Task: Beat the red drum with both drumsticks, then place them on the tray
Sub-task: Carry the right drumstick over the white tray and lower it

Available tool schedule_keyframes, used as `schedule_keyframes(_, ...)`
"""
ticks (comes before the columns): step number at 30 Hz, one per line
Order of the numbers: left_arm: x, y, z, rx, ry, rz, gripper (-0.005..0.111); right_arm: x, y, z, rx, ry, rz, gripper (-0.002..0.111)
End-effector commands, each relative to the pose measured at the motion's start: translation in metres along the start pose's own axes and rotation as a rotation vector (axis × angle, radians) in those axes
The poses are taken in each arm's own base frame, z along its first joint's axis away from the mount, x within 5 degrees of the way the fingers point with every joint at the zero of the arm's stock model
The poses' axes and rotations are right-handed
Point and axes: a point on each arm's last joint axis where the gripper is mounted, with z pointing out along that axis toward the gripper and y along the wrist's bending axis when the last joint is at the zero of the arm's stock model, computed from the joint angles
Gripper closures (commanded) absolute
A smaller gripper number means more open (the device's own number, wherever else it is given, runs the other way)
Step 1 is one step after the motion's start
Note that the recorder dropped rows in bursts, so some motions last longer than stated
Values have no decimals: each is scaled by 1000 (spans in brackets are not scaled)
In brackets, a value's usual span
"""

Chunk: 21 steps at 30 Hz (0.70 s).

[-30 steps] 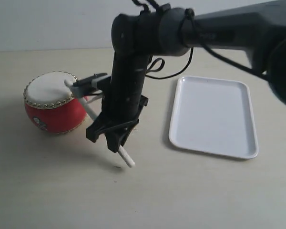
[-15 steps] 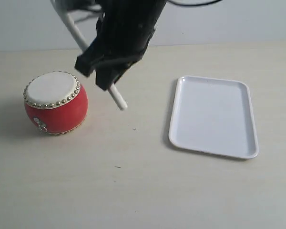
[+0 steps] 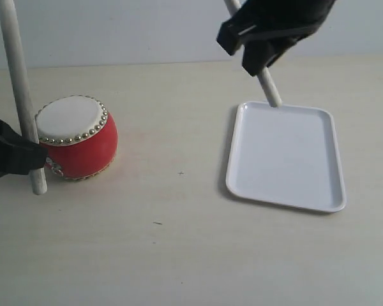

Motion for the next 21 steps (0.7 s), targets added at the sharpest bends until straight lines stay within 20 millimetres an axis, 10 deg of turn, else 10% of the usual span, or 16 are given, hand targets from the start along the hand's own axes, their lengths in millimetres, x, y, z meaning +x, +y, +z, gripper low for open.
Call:
schedule_keyframes(1, -1, 0, 0, 6, -19, 19, 107, 18, -33, 15, 24, 69, 113, 108)
schedule_keyframes(21, 4, 2, 6, 0, -29, 53, 107, 48, -108, 97, -26, 204, 687, 108)
